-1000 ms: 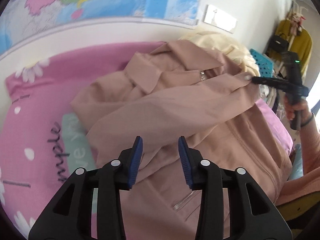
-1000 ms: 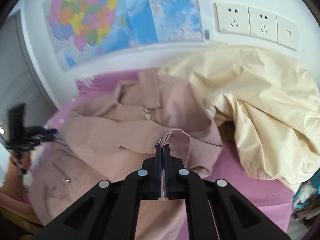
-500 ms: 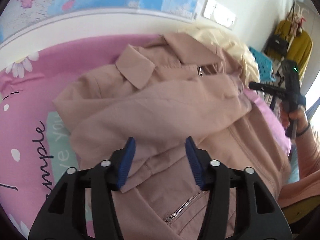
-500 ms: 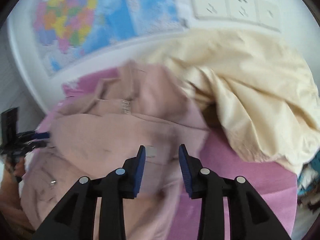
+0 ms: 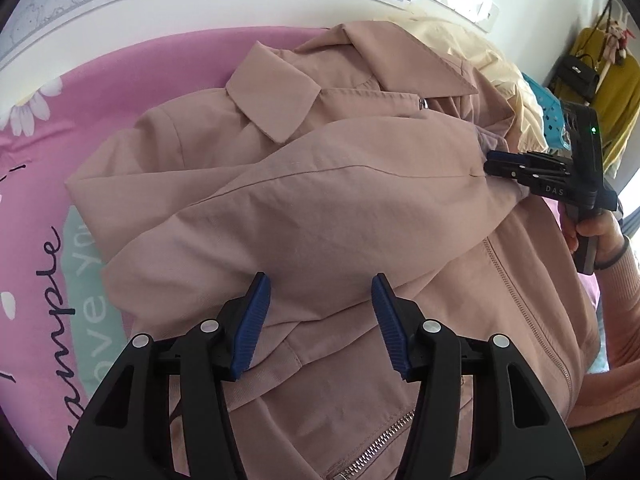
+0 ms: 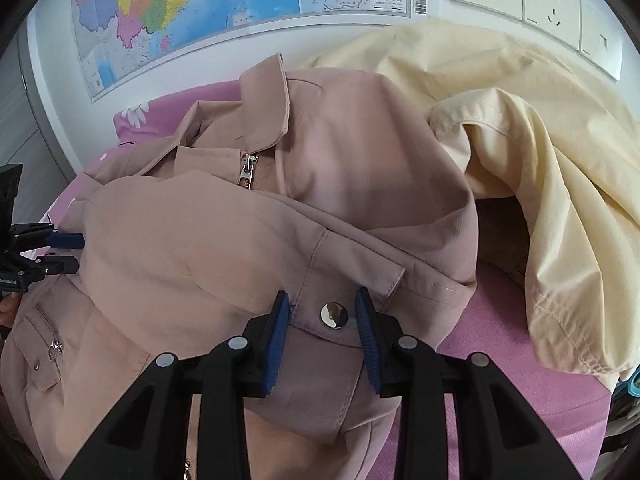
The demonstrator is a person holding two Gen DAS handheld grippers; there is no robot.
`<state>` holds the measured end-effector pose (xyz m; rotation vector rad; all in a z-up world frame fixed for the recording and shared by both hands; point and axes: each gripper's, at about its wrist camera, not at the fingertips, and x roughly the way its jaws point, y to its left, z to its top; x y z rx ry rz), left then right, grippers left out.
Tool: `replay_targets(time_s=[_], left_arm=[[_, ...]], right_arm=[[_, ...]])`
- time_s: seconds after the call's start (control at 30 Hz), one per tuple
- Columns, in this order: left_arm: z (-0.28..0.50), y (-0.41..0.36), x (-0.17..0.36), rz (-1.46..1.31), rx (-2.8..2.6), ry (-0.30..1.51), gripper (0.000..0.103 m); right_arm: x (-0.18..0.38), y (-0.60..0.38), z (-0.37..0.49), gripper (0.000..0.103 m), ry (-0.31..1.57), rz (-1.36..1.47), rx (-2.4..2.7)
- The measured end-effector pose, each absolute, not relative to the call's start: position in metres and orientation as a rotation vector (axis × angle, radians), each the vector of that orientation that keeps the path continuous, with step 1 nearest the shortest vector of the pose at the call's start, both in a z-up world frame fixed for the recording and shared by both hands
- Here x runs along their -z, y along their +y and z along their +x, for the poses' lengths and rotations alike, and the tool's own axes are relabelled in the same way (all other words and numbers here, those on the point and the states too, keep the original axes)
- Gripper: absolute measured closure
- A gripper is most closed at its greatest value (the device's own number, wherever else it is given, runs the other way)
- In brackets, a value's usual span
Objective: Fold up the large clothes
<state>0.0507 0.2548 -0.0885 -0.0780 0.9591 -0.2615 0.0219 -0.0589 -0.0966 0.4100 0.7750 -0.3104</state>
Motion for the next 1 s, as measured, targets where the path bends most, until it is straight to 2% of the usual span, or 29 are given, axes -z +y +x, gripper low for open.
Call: replay_targets(time_s=[0.2,0.27,0.43,0.6,0.7,0.77,0.9,0.93,1.0], left_arm=[[0.025,0.273,0.069,-0.151,0.248,0.876,0.049],[0.012,0.282,0.064,-0.176,0.227,0.858,0.049],[-0.017,0.304,0.064,-0.237,0.164,0.848,0.047],[-0.050,0.321,0.074,-0.306,0.116,0.872,0.046],[-0.068,0.326,0.081,-0.336,0.117,0.882,0.045],[-0.079,0.328,0.086,-0.366,0.125,0.888,0.045],[-0.097,0.326,0.096,-0.416,0.153,0.908,0.042],[-0.101,0.324,0.099,-0.429,0.167,0.916,0.042],[-0.107,0.318,0.104,-0.434,0.186,0.936,0.041]], right_arm=[[0.070,-0.044,-0.004,0.069,0.694,0.410,0.287],[0.066,-0.033,-0.006,0.065,0.689,0.374,0.261],[0.092,-0.027,0.013,0.065,0.794,0.325,0.293],[0.102,-0.042,0.007,0.064,0.773,0.415,0.330],[0.092,-0.038,-0.008,0.058,0.749,0.444,0.310],[0.087,-0.039,-0.027,0.049,0.721,0.480,0.291],[0.078,-0.035,-0.072,0.043,0.663,0.582,0.245],[0.078,-0.032,-0.084,0.033,0.654,0.605,0.233],[0.080,-0.024,-0.107,0.028,0.649,0.644,0.208]])
